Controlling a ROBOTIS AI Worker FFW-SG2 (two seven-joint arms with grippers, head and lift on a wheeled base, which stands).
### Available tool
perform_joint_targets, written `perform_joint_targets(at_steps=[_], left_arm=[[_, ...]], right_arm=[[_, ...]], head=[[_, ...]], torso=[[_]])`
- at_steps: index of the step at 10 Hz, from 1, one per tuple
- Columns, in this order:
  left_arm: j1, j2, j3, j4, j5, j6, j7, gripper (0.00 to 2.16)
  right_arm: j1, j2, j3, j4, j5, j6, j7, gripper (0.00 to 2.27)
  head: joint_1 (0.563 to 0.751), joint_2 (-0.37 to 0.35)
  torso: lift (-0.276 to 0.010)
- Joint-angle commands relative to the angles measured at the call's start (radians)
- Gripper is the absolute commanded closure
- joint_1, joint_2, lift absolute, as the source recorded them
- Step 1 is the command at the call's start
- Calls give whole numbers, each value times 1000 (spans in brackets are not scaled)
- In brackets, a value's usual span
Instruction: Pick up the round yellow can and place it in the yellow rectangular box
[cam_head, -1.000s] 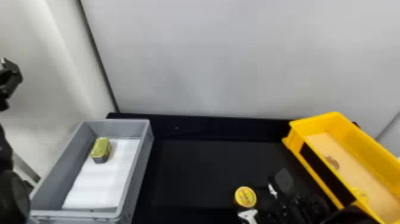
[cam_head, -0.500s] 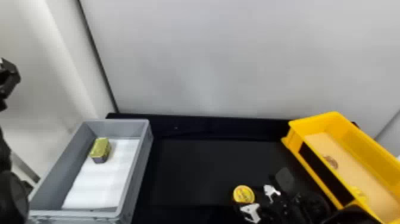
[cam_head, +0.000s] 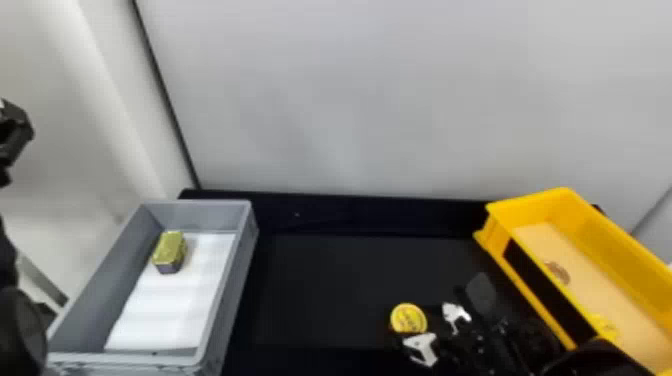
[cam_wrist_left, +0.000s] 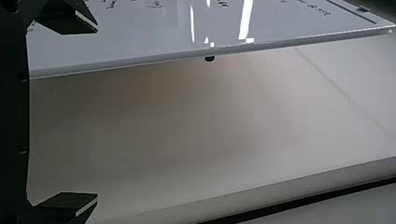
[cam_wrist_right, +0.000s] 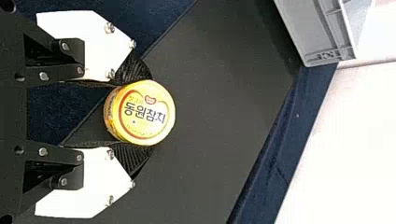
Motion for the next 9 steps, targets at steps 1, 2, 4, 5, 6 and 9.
perform_joint_targets(at_steps=[1, 2, 4, 5, 6, 9], left_arm=[[0, -3, 3, 2, 2, 2, 0, 22], [0, -3, 1, 2, 2, 4, 0, 22], [0, -3, -5, 3, 2, 4, 0, 22], [2, -3, -3, 2, 2, 4, 0, 22], [6, -3, 6, -6, 2, 4, 0, 22], [6, -3, -8, -20, -21, 7, 0, 22]], right_arm=[[18, -3, -12, -120, -13, 57, 7, 728], [20, -9, -19, -180, -18, 89, 16, 728], [17, -8, -48, -289, -18, 138, 30, 728], [9, -6, -60, -329, -18, 158, 24, 728], [-8, -5, -65, -340, -23, 158, 19, 728], [-29, -11, -101, -360, -27, 141, -5, 728]], head=[[694, 14], [694, 14], [694, 14], [694, 14], [694, 14], [694, 14]], torso=[[-61], [-61], [-61], [-61], [-61], [-61]])
